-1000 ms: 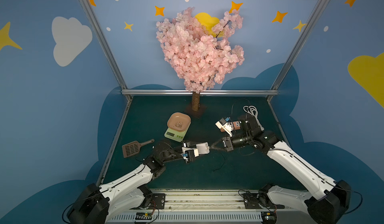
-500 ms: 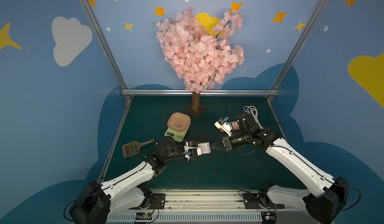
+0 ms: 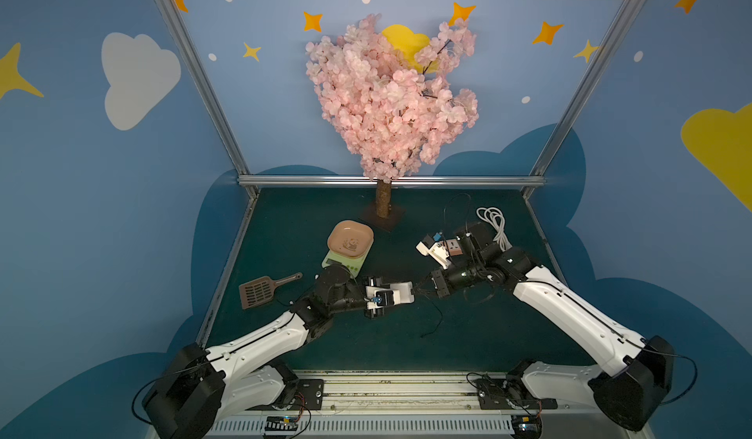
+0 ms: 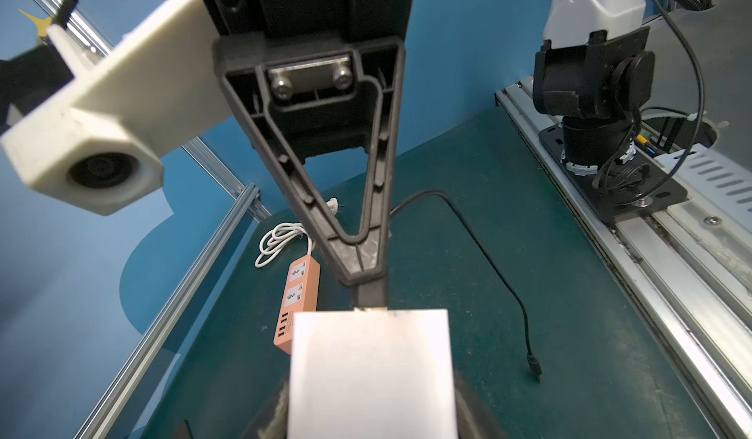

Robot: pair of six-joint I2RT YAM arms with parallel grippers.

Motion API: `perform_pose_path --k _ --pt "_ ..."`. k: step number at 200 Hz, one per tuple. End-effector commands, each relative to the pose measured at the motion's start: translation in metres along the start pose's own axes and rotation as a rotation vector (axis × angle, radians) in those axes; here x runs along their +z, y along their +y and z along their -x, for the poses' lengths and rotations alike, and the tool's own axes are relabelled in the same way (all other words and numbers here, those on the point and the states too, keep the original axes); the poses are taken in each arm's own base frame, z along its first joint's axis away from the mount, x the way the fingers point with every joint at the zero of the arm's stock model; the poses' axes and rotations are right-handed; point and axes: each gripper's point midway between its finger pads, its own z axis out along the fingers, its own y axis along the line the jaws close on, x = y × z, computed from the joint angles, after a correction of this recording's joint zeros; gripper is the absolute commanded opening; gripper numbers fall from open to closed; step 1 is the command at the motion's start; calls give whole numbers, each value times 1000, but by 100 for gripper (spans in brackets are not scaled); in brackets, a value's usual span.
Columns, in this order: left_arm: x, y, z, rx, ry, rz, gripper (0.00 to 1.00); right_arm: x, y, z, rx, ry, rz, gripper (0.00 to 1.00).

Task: Charge the electronic scale
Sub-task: Insert the charging cable into the plug, then insert the plug into the socket.

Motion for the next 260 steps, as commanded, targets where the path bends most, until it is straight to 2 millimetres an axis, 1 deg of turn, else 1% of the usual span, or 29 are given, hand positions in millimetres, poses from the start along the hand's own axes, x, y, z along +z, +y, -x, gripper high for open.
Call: perform_pose_path --k 1,12,18,41,53,76,101,120,133,178,191,218,226,239,260 --pt "2 6 17 30 -60 26 42 1 13 6 -52 -21 31 22" --pt "2 7 14 25 -56 42 42 -1 12 7 -64 -36 20 34" --pt "2 7 13 23 -57 49 42 -2 12 7 -77 -47 17 39" --pt "0 10 13 7 -70 79 43 -2 12 8 -105 -82 21 54" --pt "0 11 12 -7 -71 88 42 -1 12 8 -108 -100 31 59" --pt "-1 13 13 -22 -84 104 43 4 7 9 -101 -122 35 63" --pt "1 19 13 -46 -88 130 43 11 3 9 -81 -117 37 64" --pt "1 22 14 -56 -100 144 43 14 5 11 -66 -116 44 64" --pt "2 24 13 -64 -101 156 42 14 5 13 -66 -124 49 61" --pt "3 29 14 -98 -121 181 41 16 4 20 -61 -155 57 46" --pt "4 30 14 -101 -122 184 40 17 4 21 -58 -160 60 40" --pt "4 30 14 -108 -125 186 41 18 3 21 -60 -151 62 24" --pt "4 31 15 -110 -129 186 45 18 2 22 -60 -151 58 20" --pt "3 31 17 -121 -139 191 57 17 -1 23 -61 -151 55 13" --pt "0 31 22 -133 -160 187 70 11 -6 27 -68 -153 25 7"
